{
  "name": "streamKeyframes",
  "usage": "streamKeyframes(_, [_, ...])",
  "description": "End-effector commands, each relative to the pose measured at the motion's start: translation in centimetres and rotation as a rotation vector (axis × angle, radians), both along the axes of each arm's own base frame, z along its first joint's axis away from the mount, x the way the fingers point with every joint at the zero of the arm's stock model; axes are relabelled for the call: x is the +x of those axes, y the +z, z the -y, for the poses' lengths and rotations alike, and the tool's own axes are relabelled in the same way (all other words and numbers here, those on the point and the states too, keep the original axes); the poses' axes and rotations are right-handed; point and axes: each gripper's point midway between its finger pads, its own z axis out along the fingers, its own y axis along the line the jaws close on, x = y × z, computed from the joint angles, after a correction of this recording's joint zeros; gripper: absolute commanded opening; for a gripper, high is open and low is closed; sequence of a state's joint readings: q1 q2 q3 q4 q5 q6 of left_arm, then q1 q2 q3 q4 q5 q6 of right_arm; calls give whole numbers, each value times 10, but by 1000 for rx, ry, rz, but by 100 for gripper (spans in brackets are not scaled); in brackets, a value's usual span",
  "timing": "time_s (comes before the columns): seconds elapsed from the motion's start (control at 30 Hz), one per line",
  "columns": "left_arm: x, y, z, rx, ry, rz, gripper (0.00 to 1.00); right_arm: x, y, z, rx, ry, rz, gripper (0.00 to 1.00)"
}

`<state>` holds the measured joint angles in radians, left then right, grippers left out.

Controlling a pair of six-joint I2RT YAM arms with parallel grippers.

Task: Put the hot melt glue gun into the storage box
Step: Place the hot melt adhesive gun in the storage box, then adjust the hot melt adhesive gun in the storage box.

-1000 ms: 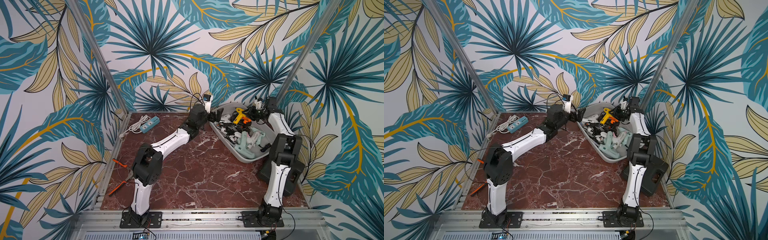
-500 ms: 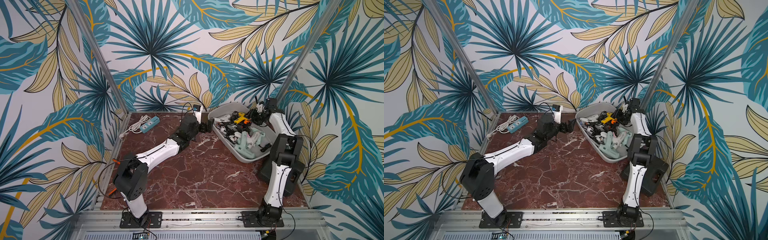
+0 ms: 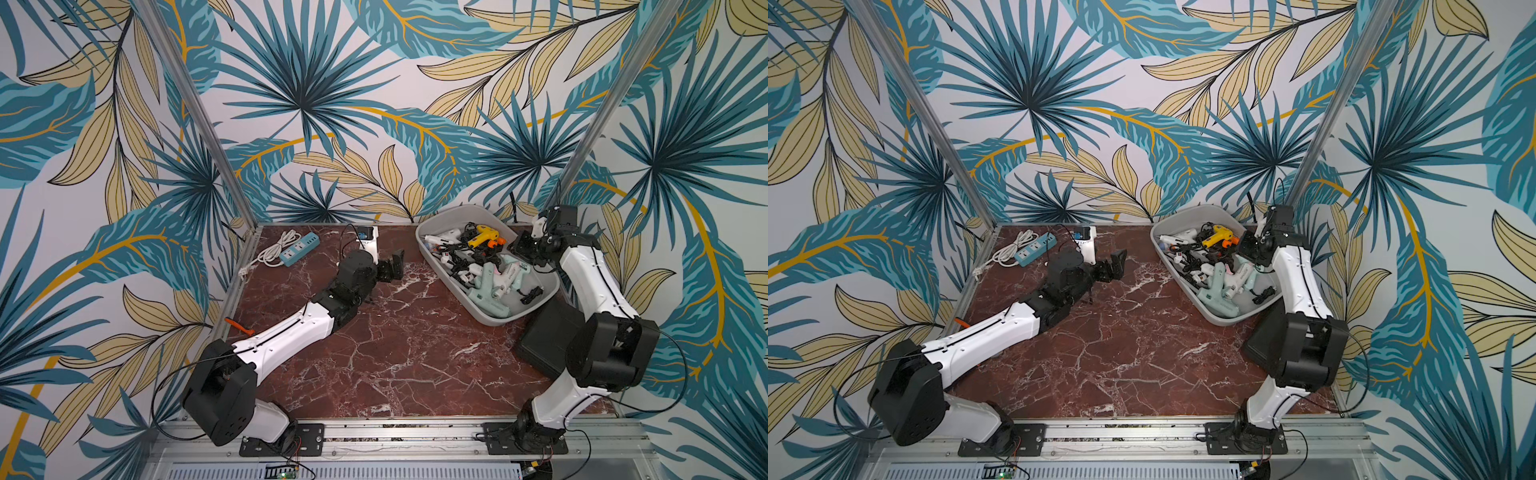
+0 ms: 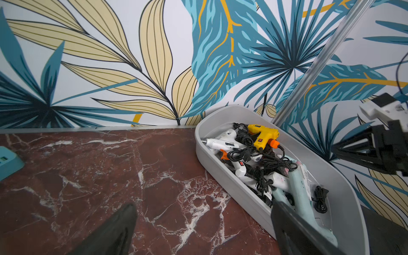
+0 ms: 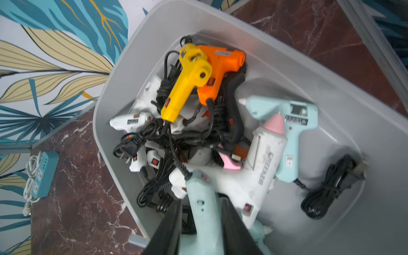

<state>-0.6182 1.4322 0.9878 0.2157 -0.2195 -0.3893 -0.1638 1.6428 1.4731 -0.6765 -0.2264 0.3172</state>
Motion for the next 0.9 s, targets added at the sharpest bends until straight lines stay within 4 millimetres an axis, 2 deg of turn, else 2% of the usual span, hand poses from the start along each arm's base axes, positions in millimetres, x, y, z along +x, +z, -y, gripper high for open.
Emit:
streamKeyframes(0.0, [0,-16,-25,-6,85,-47,100,-27,-28,-21,-35,24,-73,29])
streamKeyframes(0.13, [-2,-29,-39,-29,116,-73,100,-50,-51,-45,-52,68,-124,26])
streamKeyframes(0.3, [-7,-41,-63,-11,192,-95,100,-61,-74,-61,-81,98,-186,23])
streamKeyframes(0.63, [-31,-56,-126,33,366,-112,100,-56,-117,-80,-97,126,-283,21])
streamKeyframes(0.87, [-54,-59,-172,40,477,-110,100,-50,-142,-70,-145,56,-350,21])
